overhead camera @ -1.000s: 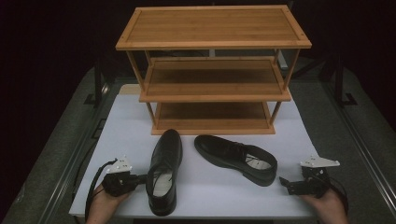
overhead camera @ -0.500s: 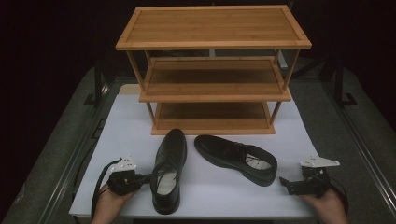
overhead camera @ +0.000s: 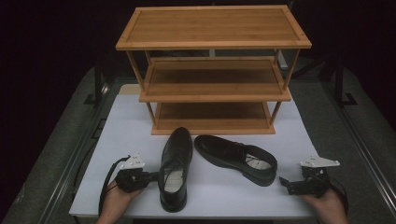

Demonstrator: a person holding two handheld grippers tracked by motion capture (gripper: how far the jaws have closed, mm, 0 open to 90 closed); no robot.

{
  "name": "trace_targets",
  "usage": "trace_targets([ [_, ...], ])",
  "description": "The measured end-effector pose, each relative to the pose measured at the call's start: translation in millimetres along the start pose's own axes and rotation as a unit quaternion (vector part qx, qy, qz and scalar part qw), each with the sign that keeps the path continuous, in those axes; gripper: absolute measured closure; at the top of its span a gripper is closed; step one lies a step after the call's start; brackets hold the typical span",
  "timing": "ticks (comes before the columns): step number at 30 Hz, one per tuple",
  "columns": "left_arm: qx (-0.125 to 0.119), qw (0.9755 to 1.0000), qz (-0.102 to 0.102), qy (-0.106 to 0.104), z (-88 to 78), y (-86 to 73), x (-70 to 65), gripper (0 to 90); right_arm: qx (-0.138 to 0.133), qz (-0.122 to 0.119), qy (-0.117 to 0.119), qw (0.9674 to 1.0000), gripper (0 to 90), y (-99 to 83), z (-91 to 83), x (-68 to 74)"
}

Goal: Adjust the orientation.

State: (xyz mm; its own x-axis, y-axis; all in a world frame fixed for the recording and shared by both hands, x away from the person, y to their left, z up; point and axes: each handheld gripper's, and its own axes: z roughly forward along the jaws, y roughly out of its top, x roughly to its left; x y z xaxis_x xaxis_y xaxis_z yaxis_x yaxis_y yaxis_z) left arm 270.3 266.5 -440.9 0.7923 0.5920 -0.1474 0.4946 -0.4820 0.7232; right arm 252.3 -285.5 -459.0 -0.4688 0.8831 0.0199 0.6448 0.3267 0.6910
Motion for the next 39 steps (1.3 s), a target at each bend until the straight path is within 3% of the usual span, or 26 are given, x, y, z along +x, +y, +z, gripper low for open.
trace_targets([
  [4, -0.001, 1.0000, 0.003, -0.002, 0.0, -0.7, 0.9, 90.0, 0.000, 0.000, 0.000, 1.0000, 0.0, 0.0, 0.0, 0.1],
  [7, 0.004, 0.9999, 0.010, 0.012, -4.6, -1.8, 2.8, 89.0, 0.000, 0.001, 0.000, 1.0000, 0.0, -0.2, -0.2, 0.2],
  [10, 0.010, 0.9995, 0.007, 0.029, -12.6, -5.9, 8.9, 79.6, 0.001, 0.001, 0.000, 1.0000, 0.0, -0.1, -0.1, 0.3],
  [16, 0.014, 0.9964, -0.016, 0.082, -37.0, -17.6, 25.2, 53.6, 0.001, 0.001, 0.000, 1.0000, 0.0, 0.0, -0.1, 0.3],
  [19, 0.018, 0.9955, -0.030, 0.087, -44.5, -24.6, 33.5, 39.6, 0.001, 0.001, 0.000, 1.0000, 0.0, 0.0, -0.1, 0.3],
  [23, 0.018, 0.9933, -0.027, 0.111, -50.5, -32.2, 41.7, 22.5, 0.001, 0.000, 0.000, 1.0000, 0.0, 0.0, -0.1, 0.3],
  [26, 0.028, 0.9903, -0.040, 0.130, -50.7, -36.5, 48.0, 10.6, 0.001, 0.001, 0.000, 1.0000, 0.0, 0.1, -0.1, 0.3],
  [28, 0.039, 0.9902, -0.043, 0.127, -47.7, -40.1, 51.7, 1.5, 0.001, 0.001, 0.000, 1.0000, 0.0, 0.1, -0.1, 0.2],
  [32, 0.036, 0.9901, -0.018, 0.134, -45.0, -42.4, 49.3, 0.0, 0.002, 0.001, 0.000, 1.0000, 0.0, 0.2, -0.1, 0.3],
  [34, 0.023, 0.9908, -0.019, 0.132, -45.3, -45.6, 49.7, 0.0, 0.001, 0.001, 0.000, 1.0000, 0.0, 0.3, -0.1, 0.3],
  [39, 0.022, 0.9908, -0.019, 0.132, -45.0, -45.6, 49.8, 0.0, 0.003, 0.002, 0.001, 1.0000, 1.6, 1.3, -0.7, -0.2],
])
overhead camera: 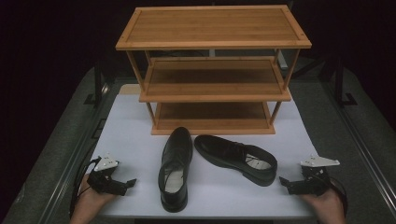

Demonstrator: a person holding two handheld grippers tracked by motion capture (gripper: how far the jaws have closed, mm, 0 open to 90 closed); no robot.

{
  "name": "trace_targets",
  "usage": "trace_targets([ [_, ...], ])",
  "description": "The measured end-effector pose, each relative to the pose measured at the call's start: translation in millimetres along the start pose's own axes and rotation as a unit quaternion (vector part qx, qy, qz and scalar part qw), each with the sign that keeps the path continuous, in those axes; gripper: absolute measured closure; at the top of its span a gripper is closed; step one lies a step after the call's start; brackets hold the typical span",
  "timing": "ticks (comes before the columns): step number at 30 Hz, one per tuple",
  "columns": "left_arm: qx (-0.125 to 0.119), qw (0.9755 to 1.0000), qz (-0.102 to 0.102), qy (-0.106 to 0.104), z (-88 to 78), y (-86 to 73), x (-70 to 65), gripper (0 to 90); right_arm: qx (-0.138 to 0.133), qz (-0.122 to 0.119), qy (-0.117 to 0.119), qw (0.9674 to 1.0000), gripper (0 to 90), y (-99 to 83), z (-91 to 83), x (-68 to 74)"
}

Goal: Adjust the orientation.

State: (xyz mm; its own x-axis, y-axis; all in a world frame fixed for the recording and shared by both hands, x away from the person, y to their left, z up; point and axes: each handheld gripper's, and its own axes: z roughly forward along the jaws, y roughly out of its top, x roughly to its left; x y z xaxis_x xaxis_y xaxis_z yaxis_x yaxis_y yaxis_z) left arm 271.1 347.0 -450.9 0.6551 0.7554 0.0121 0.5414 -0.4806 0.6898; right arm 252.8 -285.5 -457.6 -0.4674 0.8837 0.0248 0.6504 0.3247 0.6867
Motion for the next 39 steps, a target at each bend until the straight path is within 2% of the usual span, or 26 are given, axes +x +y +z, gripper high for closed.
trace_targets([
  [2, 0.000, 1.0000, 0.000, 0.000, -0.1, -0.1, 0.0, 0.0, -0.007, -0.005, 0.004, 1.0000, 13.0, 0.5, -2.3, -0.8],
  [4, 0.001, 1.0000, -0.001, -0.001, -0.2, -0.1, 0.1, 0.0, -0.018, 0.000, 0.005, 0.9998, 17.8, 1.9, -4.1, -2.0],
  [5, 0.001, 1.0000, 0.000, 0.000, -0.2, -0.1, 0.2, 0.0, -0.020, 0.000, 0.012, 0.9997, 30.2, 3.6, -5.4, -3.0],
  [6, 0.001, 1.0000, 0.000, 0.000, -0.2, -0.2, 0.1, 0.0, -0.024, -0.003, 0.014, 0.9996, 36.9, 4.7, -6.3, -3.3],
  [7, 0.000, 1.0000, 0.000, 0.000, -0.2, -0.2, 0.1, 0.0, -0.029, -0.004, 0.010, 0.9995, 41.4, 7.4, -7.2, -3.3],
  [8, 0.000, 1.0000, 0.000, 0.000, -0.2, -0.3, 0.1, 0.0, -0.032, -0.008, 0.010, 0.9994, 49.4, 9.7, -7.5, -3.5],
  [10, 0.000, 1.0000, 0.000, 0.000, -0.2, -0.3, 0.0, 0.0, -0.036, -0.010, 0.017, 0.9992, 57.2, 14.2, -7.6, -4.6],
  [14, 0.000, 1.0000, 0.000, 0.000, -0.1, -0.4, 0.0, 0.0, -0.028, -0.018, 0.033, 0.9989, 79.7, 25.3, -2.8, -7.8],
  [16, 0.000, 1.0000, 0.000, 0.000, -0.1, -0.4, 0.0, 0.0, -0.028, -0.015, 0.041, 0.9986, 88.3, 30.3, -0.4, -9.5],
  [21, 0.000, 1.0000, 0.000, 0.000, -0.1, -0.4, 0.0, 0.0, -0.015, -0.037, 0.064, 0.9971, 89.7, 45.0, 8.9, -11.2],
  [26, 0.000, 1.0000, 0.000, 0.000, 0.0, -0.4, 0.1, 0.0, -0.022, -0.045, 0.094, 0.9943, 89.6, 54.6, 21.1, -10.2],
  [29, 0.000, 1.0000, -0.001, 0.000, 0.0, -0.4, 0.2, 0.0, -0.022, -0.041, 0.103, 0.9936, 89.6, 55.6, 25.2, -8.1],
  [34, -0.001, 1.0000, -0.001, 0.000, 0.0, -0.5, 0.2, 0.0, -0.004, -0.051, 0.112, 0.9923, 89.6, 53.3, 30.5, -4.1],
  [37, 0.000, 1.0000, -0.001, 0.000, 0.0, -0.5, 0.2, 0.0, 0.005, -0.057, 0.126, 0.9903, 89.7, 52.0, 32.9, -0.5],
  [39, 0.000, 1.0000, 0.000, 0.000, 0.0, -0.4, 0.3, 0.0, 0.006, -0.061, 0.125, 0.9903, 89.7, 51.1, 33.6, 2.0],
])
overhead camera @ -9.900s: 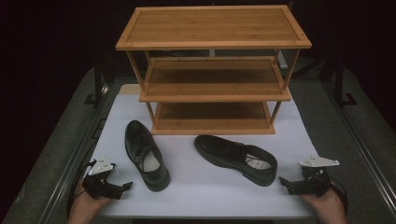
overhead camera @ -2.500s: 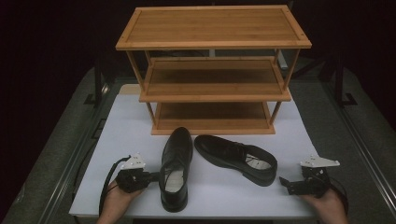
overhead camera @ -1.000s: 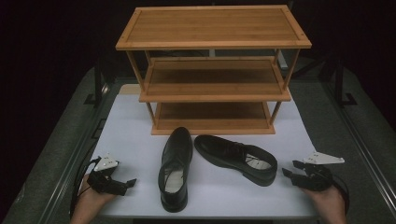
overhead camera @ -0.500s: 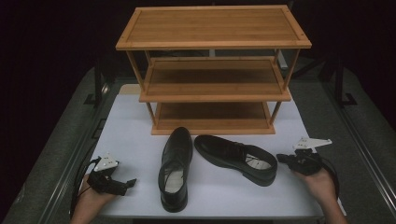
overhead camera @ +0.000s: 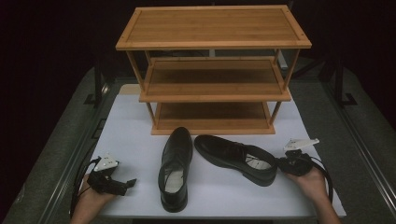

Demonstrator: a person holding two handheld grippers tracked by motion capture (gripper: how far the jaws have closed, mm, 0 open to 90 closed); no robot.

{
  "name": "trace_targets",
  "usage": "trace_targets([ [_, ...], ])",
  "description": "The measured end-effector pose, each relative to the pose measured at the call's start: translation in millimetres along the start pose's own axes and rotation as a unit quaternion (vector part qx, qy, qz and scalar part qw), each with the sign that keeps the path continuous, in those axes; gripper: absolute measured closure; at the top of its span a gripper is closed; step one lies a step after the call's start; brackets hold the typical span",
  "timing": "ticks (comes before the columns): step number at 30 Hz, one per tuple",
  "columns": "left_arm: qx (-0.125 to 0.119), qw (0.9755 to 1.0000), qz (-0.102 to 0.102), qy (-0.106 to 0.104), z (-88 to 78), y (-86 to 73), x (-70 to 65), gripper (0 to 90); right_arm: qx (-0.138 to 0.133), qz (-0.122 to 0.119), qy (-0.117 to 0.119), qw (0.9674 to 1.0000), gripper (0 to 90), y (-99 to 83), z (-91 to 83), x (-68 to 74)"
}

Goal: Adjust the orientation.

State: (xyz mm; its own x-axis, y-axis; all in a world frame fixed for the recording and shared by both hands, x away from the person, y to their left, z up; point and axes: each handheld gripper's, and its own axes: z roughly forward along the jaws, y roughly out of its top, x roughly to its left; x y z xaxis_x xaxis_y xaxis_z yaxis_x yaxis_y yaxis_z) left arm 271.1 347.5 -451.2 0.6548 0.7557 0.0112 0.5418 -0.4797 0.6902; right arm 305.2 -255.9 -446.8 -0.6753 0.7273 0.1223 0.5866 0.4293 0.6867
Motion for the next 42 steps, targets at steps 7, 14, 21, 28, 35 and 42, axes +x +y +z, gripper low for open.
trace_targets([
  [7, 0.000, 1.0000, 0.000, 0.000, 0.0, 0.0, 0.1, 0.0, 0.001, -0.002, 0.012, 0.9999, 89.7, -6.1, -2.6, 6.4],
  [14, 0.000, 1.0000, 0.000, 0.000, 0.0, 0.0, 0.1, 0.0, 0.007, -0.015, 0.030, 0.9994, 89.7, -10.9, -6.0, 22.3],
  [21, 0.000, 1.0000, 0.000, 0.000, 0.0, 0.0, 0.2, 0.0, 0.019, -0.040, 0.037, 0.9984, 89.7, -10.1, -7.5, 39.6],
  [28, 0.001, 1.0000, 0.000, -0.001, 0.0, 0.1, 0.3, 0.0, 0.019, -0.055, 0.058, 0.9966, 89.7, -7.9, -6.3, 49.7],
  [35, 0.001, 1.0000, 0.000, -0.001, 0.0, 0.2, 0.3, 0.0, 0.020, -0.073, 0.082, 0.9937, 89.7, -2.4, -0.9, 62.6],
  [42, 0.001, 1.0000, 0.000, -0.001, 0.1, 0.1, 0.4, 0.0, 0.027, -0.095, 0.102, 0.9898, 89.7, 3.3, 6.0, 77.0],
])
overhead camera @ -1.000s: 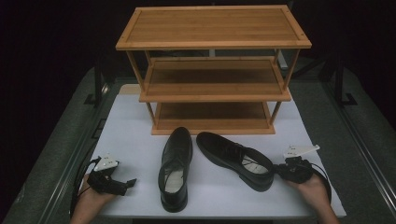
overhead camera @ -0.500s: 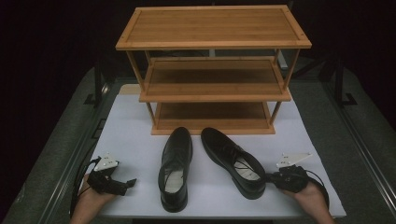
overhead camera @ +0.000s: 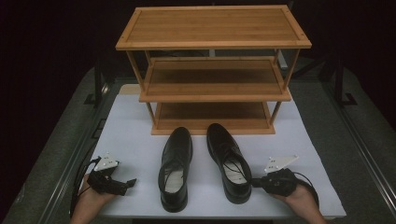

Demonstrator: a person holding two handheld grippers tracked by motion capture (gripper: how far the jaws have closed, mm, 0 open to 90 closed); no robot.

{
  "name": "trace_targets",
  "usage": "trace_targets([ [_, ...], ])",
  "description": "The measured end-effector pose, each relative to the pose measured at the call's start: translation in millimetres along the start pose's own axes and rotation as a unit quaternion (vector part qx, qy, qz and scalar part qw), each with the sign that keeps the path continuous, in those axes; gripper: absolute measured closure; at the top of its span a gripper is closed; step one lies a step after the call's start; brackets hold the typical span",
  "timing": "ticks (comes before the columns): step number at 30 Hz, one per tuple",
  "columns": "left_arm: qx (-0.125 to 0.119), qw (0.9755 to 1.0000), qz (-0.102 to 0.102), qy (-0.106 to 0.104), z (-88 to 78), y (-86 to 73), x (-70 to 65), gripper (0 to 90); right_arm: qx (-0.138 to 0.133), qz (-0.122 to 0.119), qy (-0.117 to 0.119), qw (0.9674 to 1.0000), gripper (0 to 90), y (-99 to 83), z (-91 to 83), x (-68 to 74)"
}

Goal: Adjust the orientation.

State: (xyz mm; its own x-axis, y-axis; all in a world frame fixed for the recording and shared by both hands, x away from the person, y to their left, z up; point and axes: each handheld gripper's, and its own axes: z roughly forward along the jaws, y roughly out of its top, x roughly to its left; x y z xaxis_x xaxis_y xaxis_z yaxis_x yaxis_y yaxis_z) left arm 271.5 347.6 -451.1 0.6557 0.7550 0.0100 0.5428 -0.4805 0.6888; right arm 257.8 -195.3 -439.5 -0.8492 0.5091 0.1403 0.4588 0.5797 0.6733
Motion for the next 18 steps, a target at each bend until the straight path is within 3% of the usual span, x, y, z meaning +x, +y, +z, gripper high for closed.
trace_targets([
  [13, 0.000, 1.0000, 0.000, 0.000, 0.0, 0.0, 0.0, 0.0, 0.003, -0.024, 0.023, 0.9994, 89.6, 9.0, 11.0, 13.1],
  [18, 0.000, 1.0000, 0.000, 0.000, 0.1, 0.0, 0.0, 0.0, -0.014, -0.007, 0.017, 0.9997, 89.6, 8.9, 4.3, 3.9],
])
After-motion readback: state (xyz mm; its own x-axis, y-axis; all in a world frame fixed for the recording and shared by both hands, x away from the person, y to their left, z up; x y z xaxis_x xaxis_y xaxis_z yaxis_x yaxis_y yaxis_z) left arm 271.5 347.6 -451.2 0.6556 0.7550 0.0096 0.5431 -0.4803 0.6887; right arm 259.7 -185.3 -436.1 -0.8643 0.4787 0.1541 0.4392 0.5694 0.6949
